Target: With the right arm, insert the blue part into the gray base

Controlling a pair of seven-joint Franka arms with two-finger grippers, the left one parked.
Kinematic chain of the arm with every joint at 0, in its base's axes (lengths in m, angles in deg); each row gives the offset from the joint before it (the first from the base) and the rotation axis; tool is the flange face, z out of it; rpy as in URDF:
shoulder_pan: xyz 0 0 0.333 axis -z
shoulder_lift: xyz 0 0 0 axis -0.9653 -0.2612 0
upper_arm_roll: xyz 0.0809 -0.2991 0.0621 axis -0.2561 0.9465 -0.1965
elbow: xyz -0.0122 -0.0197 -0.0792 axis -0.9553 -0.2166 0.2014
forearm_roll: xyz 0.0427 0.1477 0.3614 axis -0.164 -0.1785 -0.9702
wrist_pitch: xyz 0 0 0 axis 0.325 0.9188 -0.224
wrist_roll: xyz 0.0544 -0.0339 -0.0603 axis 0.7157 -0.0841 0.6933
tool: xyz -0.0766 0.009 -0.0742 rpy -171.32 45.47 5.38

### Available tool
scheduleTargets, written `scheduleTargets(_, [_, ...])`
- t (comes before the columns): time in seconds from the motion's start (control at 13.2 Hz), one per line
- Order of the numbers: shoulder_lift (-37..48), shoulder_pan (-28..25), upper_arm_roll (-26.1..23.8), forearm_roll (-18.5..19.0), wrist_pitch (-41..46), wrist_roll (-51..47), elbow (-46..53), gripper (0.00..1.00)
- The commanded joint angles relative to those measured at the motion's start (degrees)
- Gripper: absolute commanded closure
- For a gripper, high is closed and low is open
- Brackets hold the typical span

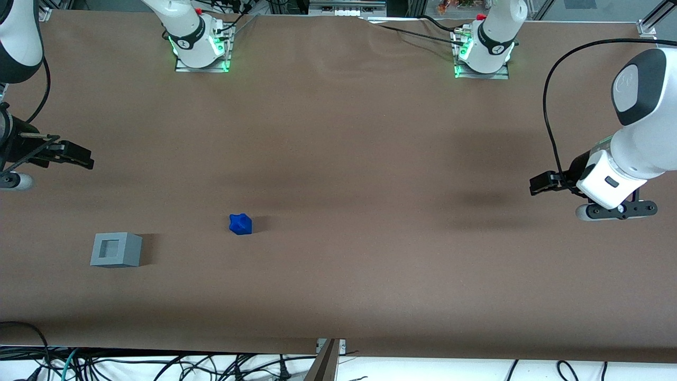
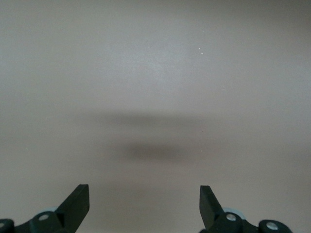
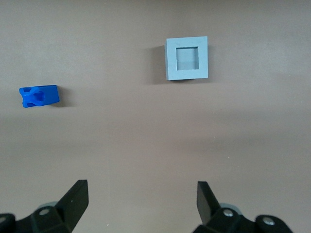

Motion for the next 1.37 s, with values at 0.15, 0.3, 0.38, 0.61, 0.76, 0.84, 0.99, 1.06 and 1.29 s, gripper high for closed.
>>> scheduleTargets(0.15, [-0.55, 0.13, -0.14, 0.21, 0.77, 0.52, 1.43, 0.01])
scheduleTargets(0.3, [-0.55, 0.13, -0.14, 0.21, 0.77, 0.52, 1.43, 0.01])
scheduleTargets(0.38, [-0.55, 0.13, -0.14, 0.21, 0.68, 0.52, 1.43, 0.01])
scheduleTargets(0.61, [-0.47, 0.13, -0.14, 0.21, 0.68, 0.52, 1.43, 0.01])
scheduleTargets(0.76, [-0.55, 0.04, -0.14, 0.21, 0.68, 0.52, 1.43, 0.01])
scheduleTargets(0.84, [-0.55, 0.04, -0.14, 0.21, 0.68, 0.52, 1.43, 0.01])
scheduleTargets(0.99, [-0.47, 0.13, -0.14, 0.13, 0.68, 0.43, 1.43, 0.01])
scheduleTargets(1.06, [-0.55, 0.04, -0.14, 0.13, 0.5, 0.43, 1.34, 0.01])
scheduleTargets(1.29, [-2.75, -0.22, -0.58, -0.57, 0.24, 0.25, 1.08, 0.01])
